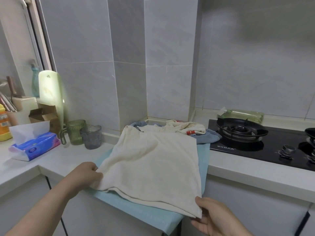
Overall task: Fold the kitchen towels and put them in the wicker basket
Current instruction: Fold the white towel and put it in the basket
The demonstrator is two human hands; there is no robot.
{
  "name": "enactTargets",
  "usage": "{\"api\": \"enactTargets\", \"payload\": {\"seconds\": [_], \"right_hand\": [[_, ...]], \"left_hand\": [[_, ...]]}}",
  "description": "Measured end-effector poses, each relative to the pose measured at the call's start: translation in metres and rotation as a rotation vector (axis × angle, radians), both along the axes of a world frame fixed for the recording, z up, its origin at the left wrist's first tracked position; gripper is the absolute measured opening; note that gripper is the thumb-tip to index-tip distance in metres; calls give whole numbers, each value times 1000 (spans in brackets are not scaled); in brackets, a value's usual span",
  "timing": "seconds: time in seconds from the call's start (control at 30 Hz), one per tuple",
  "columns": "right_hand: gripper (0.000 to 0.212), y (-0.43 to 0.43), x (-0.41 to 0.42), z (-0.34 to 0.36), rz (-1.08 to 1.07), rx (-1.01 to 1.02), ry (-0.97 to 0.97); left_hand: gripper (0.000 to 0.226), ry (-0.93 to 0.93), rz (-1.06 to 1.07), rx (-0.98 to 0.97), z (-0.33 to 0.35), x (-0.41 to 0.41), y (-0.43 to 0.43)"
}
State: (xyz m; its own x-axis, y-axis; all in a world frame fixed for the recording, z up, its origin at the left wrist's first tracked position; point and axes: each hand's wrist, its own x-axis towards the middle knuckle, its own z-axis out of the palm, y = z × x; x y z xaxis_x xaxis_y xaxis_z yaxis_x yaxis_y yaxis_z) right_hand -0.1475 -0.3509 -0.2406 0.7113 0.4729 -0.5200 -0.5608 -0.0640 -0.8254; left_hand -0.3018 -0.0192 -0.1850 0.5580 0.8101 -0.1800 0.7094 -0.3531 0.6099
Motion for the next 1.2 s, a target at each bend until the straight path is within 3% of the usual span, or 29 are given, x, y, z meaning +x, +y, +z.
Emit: {"api": "enactTargets", "payload": {"seconds": [0.3, 0.43, 0.5, 0.63, 0.87, 1.0, 1.07, 1.2], "right_hand": [[6, 1, -11, 0, 11, 67, 13], [17, 3, -10, 4, -65, 167, 25], [15, 2, -10, 10, -54, 190, 33], [13, 0, -9, 17, 5, 181, 47], [16, 0, -3, 15, 27, 90, -107], [29, 2, -5, 12, 84, 123, 92], [37, 2, -4, 12, 92, 163, 161], [23, 1, 0, 13, 2, 219, 86]], "left_hand": [[12, -140, 66, -49, 5, -6, -5], [18, -232, 69, -70, 1, -13, -8], [27, -256, 85, -20, 1, -16, -10], [19, -215, 87, 92, 2, -16, -11], [25, -53, 108, -62, 6, -15, -14], [22, -19, 113, -97, 5, -13, -11], [19, -76, 125, -172, 2, -14, -8], [18, -330, 189, -462, -4, -23, -1]]}}
